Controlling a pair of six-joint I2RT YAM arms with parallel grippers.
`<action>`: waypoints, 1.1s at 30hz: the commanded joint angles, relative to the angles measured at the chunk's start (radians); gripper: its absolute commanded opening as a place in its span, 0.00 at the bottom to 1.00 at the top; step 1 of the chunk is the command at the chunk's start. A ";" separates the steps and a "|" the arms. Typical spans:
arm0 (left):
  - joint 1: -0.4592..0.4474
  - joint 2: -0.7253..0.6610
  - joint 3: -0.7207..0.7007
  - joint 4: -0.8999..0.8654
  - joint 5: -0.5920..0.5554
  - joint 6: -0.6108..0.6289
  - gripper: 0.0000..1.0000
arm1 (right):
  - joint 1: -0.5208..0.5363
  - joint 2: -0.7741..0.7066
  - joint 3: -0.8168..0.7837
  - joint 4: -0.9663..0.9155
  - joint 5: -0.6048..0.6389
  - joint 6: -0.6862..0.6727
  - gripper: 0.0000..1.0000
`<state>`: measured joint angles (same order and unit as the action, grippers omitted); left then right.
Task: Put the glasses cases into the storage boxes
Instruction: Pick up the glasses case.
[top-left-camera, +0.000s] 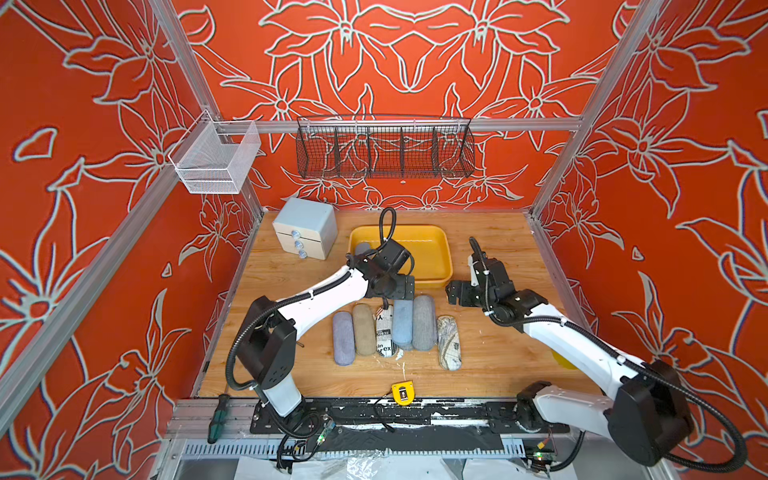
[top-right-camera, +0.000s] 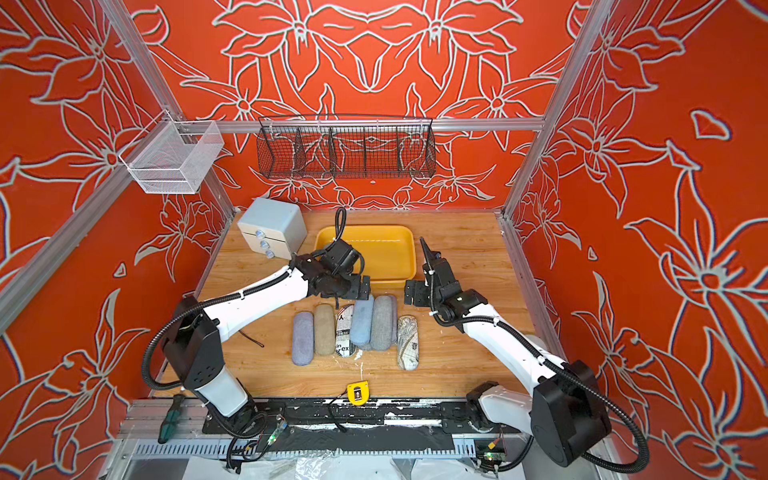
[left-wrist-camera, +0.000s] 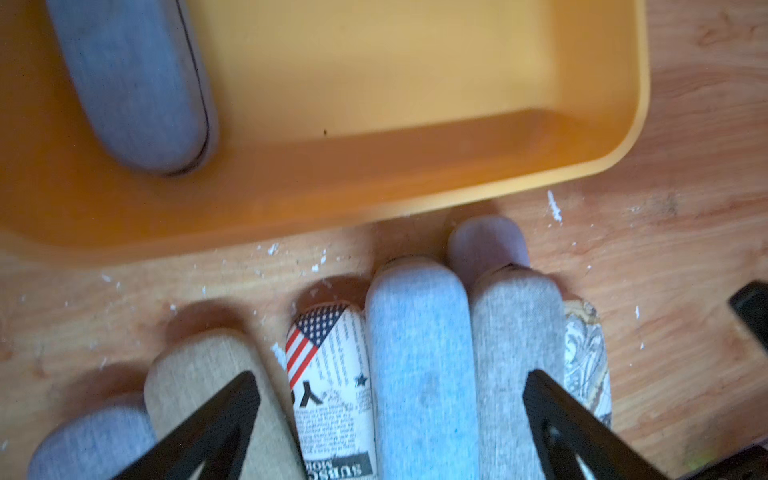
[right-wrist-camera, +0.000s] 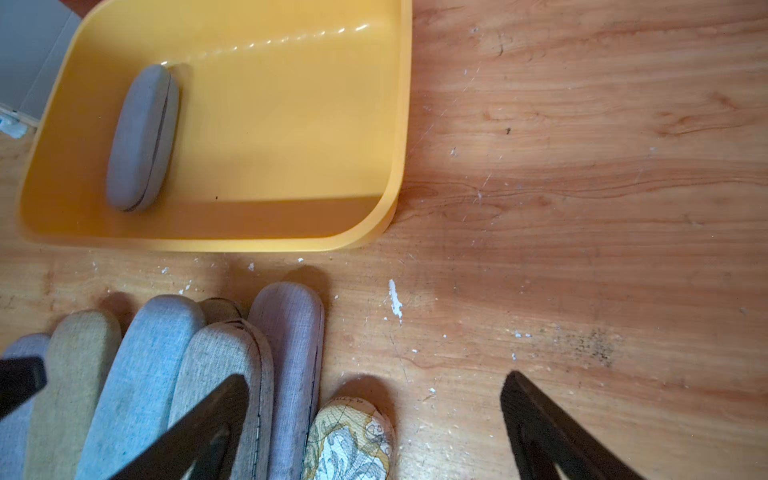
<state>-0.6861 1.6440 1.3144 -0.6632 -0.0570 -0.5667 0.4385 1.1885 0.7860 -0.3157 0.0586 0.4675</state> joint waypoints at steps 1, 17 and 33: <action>-0.026 -0.054 -0.052 0.023 -0.032 -0.079 1.00 | -0.012 -0.018 -0.011 0.035 0.057 0.042 0.97; -0.082 0.005 -0.100 0.072 0.020 -0.090 0.93 | -0.018 -0.025 -0.044 0.054 0.056 0.054 0.97; -0.096 0.092 -0.050 0.044 0.023 -0.081 0.87 | -0.024 0.012 -0.055 0.071 0.035 0.040 0.97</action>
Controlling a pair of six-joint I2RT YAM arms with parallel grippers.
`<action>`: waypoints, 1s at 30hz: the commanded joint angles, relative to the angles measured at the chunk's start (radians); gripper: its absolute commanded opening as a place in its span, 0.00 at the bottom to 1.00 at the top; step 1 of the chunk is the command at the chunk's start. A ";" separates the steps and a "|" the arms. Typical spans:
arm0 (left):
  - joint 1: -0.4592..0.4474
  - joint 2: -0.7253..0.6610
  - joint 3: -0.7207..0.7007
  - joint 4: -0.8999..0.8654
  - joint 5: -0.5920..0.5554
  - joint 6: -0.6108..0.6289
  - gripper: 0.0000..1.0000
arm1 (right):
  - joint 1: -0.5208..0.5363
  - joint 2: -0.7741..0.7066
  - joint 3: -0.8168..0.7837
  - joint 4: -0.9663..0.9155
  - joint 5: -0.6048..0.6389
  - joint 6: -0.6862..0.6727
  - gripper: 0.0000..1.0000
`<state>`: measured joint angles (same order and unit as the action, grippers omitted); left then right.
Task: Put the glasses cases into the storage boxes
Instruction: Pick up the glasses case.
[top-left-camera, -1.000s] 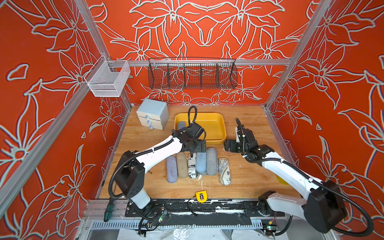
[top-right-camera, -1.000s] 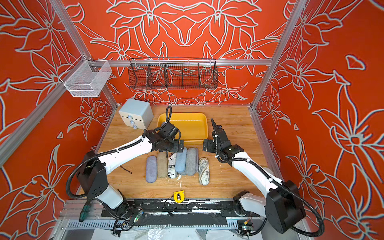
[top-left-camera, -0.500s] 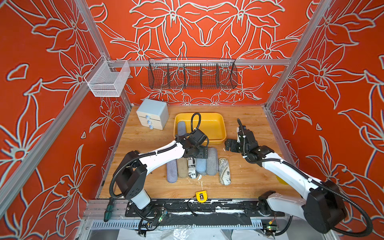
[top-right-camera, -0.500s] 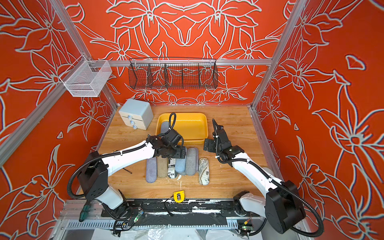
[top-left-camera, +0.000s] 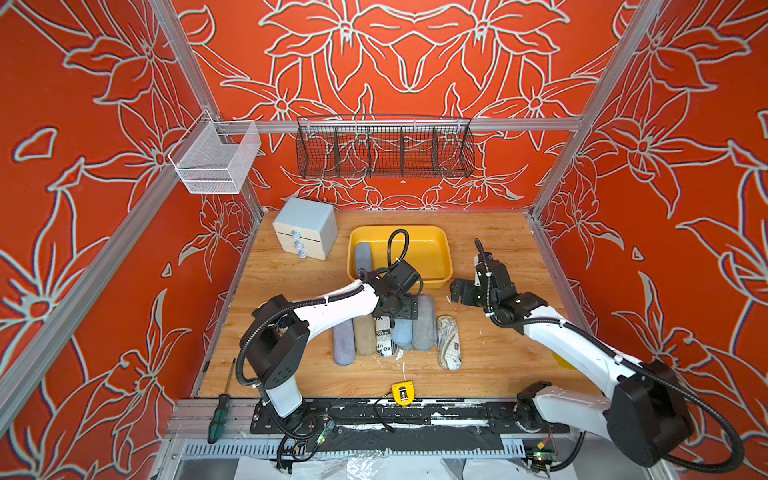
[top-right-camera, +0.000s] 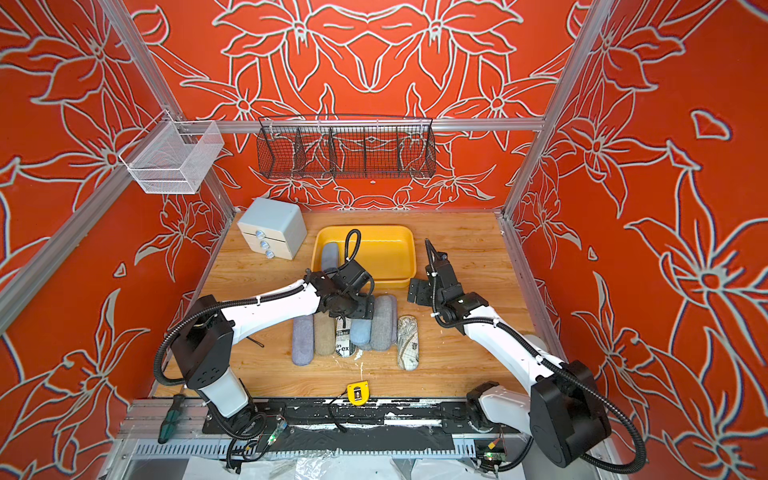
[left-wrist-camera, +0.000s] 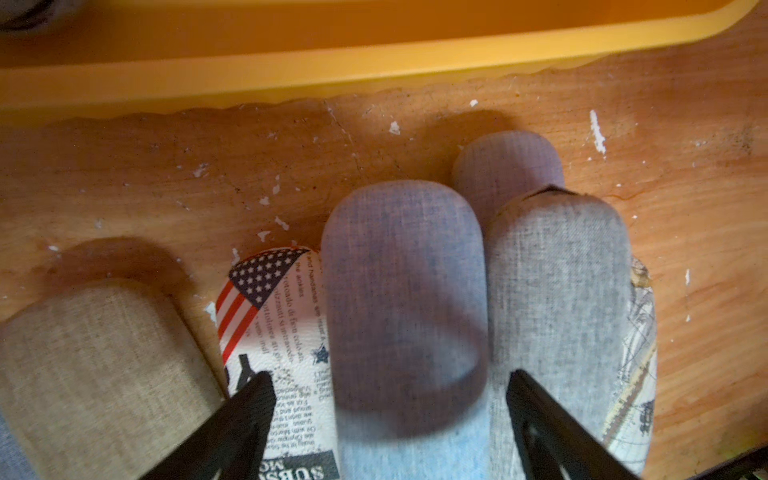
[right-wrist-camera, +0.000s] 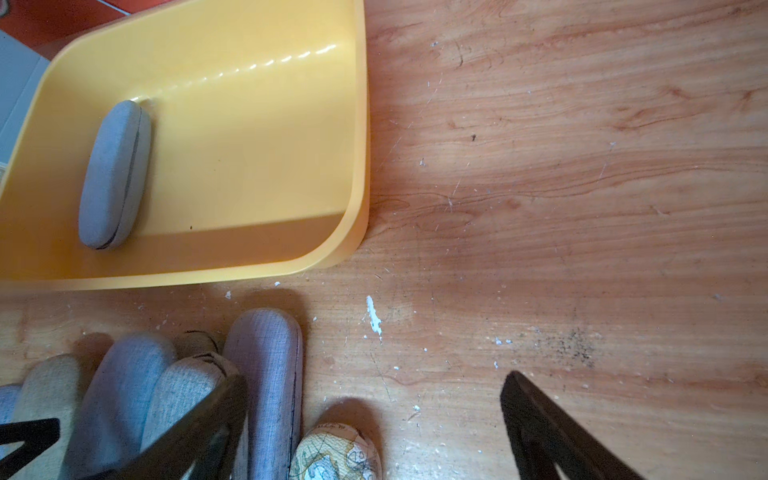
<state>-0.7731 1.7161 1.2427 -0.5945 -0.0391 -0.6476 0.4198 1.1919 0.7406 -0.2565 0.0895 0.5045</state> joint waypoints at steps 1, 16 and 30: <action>-0.010 0.027 0.029 -0.030 0.004 0.002 0.86 | -0.007 0.010 -0.009 0.012 0.004 0.003 0.97; -0.020 0.079 0.049 -0.060 -0.028 -0.008 0.75 | -0.016 0.024 -0.024 0.025 0.002 -0.001 0.97; -0.026 0.108 0.073 -0.073 -0.024 -0.004 0.64 | -0.024 0.037 -0.032 0.039 -0.010 -0.001 0.97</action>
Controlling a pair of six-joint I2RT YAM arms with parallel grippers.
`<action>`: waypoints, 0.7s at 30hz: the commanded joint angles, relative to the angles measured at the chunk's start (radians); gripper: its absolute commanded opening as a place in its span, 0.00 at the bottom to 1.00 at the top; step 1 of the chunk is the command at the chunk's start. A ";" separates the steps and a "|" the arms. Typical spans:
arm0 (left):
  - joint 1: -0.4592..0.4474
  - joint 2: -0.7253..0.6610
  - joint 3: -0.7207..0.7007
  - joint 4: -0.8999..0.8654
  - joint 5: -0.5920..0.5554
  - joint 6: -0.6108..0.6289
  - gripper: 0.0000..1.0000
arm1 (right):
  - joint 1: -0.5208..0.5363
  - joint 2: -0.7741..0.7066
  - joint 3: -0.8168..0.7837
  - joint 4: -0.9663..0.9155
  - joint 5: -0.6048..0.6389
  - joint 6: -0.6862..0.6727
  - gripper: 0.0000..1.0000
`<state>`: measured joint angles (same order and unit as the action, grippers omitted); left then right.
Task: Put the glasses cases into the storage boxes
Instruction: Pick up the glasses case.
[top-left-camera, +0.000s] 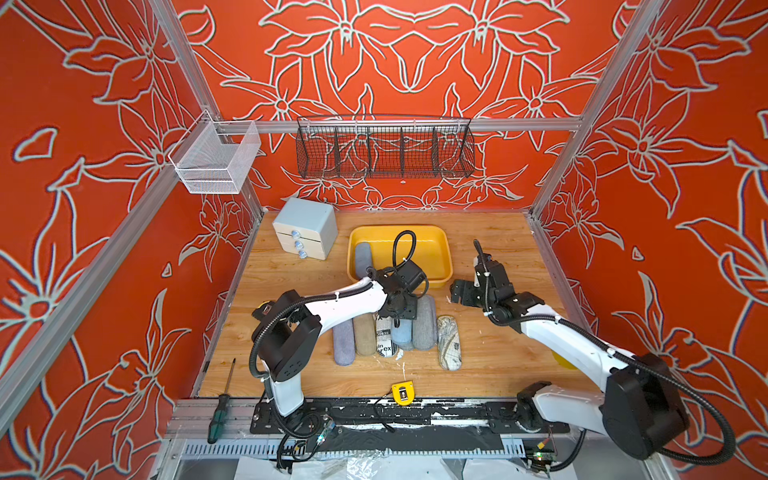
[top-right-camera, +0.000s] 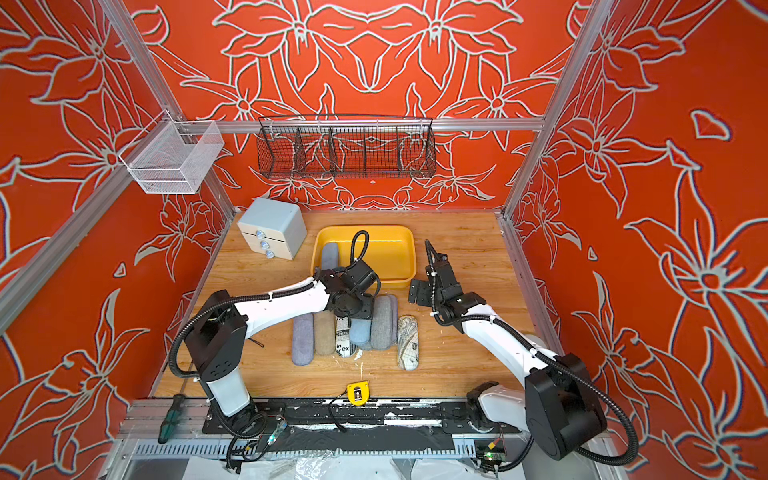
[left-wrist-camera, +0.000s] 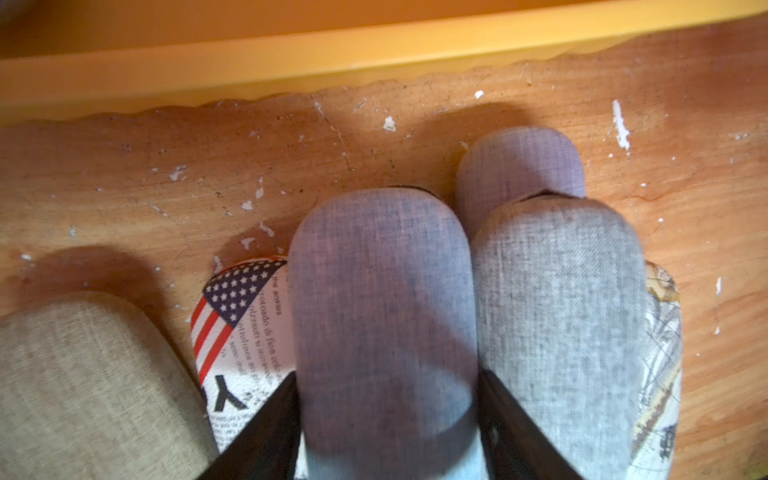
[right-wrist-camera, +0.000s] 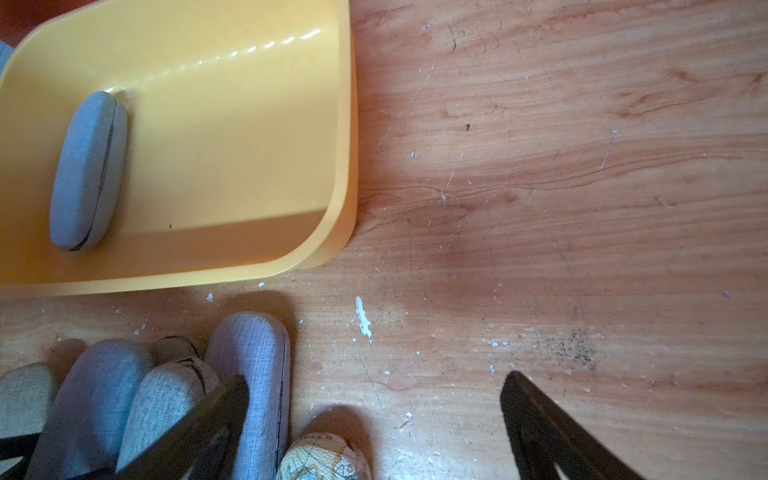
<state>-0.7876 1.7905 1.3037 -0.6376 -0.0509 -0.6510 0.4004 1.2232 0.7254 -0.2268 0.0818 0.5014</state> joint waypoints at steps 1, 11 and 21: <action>-0.013 0.036 0.014 -0.031 -0.010 0.000 0.66 | -0.006 0.007 -0.019 0.009 -0.002 0.001 0.97; -0.013 0.034 0.026 -0.048 -0.016 -0.005 0.61 | -0.010 0.014 -0.019 0.014 -0.007 0.002 0.97; -0.013 -0.029 0.079 -0.117 -0.048 0.013 0.56 | -0.014 0.019 -0.017 0.021 -0.011 0.005 0.97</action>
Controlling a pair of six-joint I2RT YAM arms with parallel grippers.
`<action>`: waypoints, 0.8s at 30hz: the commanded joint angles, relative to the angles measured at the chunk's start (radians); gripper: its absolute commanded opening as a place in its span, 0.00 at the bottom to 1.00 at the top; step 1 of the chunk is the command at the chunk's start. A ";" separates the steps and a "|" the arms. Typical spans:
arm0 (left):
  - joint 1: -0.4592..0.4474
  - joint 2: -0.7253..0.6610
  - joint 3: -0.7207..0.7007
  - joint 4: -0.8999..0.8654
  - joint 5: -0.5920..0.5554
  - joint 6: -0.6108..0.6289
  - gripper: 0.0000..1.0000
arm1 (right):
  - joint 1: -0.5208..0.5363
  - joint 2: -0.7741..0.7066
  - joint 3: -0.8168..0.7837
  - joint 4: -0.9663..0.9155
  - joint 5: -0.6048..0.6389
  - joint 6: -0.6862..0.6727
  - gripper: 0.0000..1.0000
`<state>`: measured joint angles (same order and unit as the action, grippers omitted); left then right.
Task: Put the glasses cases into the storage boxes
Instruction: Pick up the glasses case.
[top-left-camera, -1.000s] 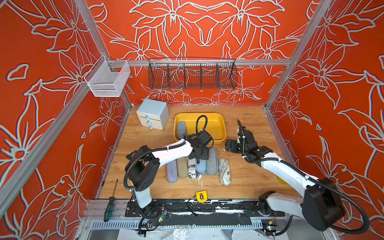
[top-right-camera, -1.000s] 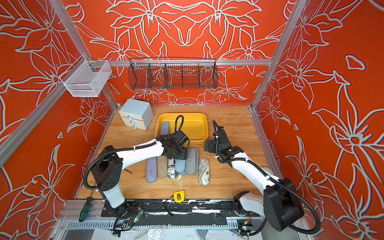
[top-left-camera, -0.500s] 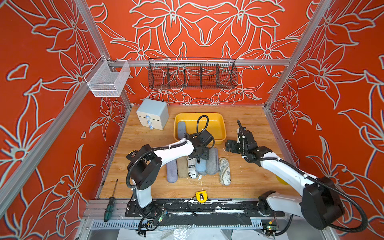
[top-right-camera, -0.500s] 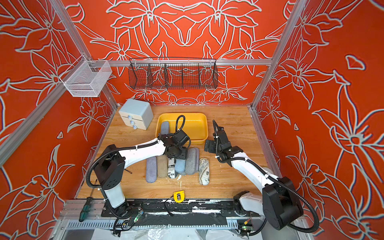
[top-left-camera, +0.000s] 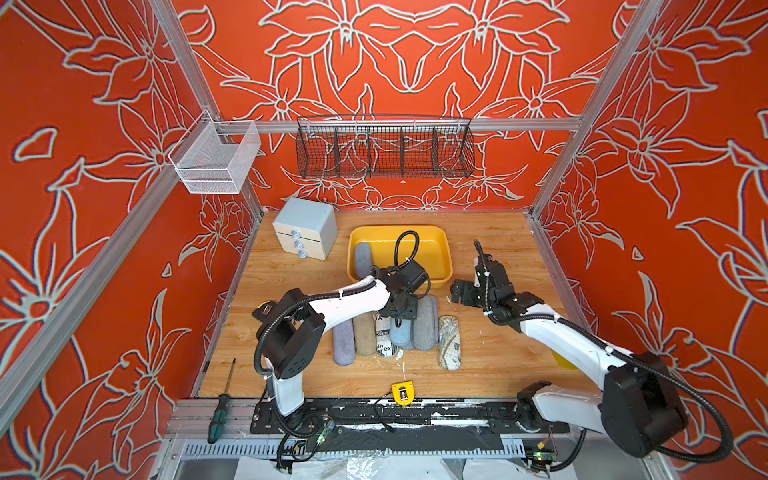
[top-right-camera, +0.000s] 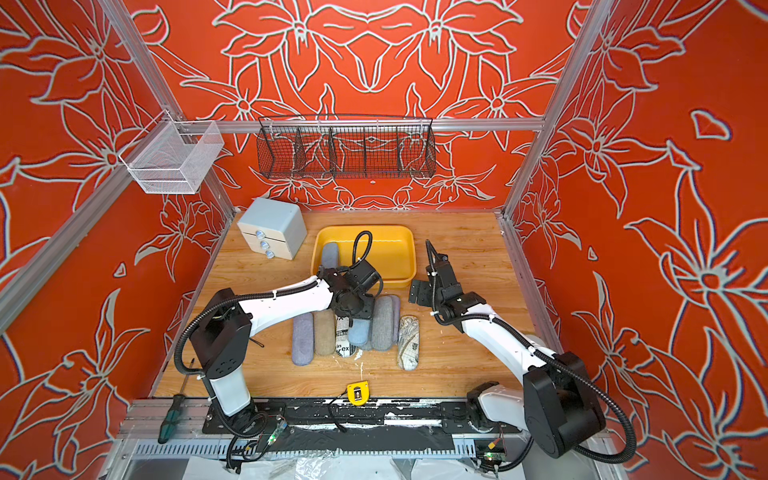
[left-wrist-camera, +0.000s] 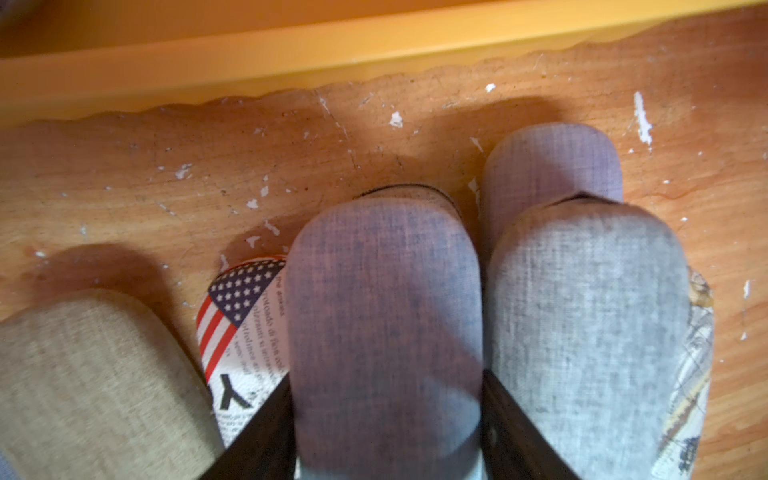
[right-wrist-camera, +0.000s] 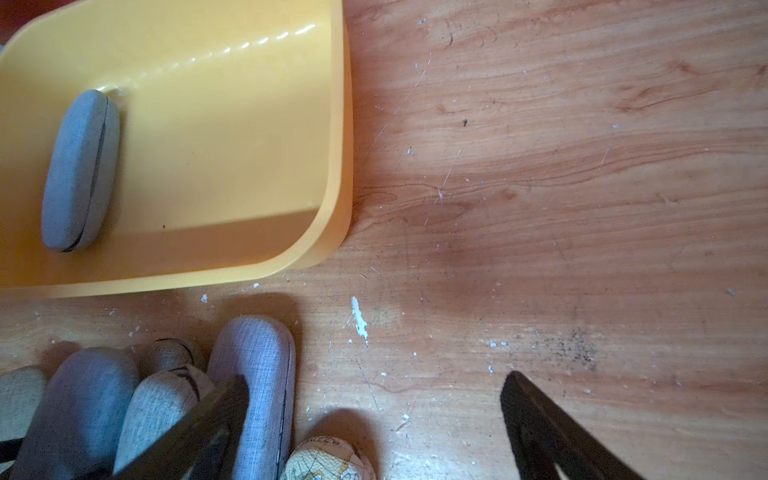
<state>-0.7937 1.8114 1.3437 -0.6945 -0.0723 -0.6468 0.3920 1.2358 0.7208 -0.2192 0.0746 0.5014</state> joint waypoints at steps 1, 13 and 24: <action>-0.007 -0.053 0.051 -0.071 -0.030 0.012 0.56 | -0.006 0.008 -0.014 0.014 -0.003 0.005 0.97; 0.092 -0.092 0.194 -0.114 -0.001 0.080 0.52 | -0.008 0.004 -0.021 0.023 -0.004 0.009 0.97; 0.272 0.110 0.494 -0.124 0.040 0.177 0.52 | -0.012 0.016 -0.018 0.030 -0.007 0.011 0.97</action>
<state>-0.5419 1.8633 1.7649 -0.7998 -0.0441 -0.5137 0.3855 1.2457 0.7170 -0.2005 0.0673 0.5018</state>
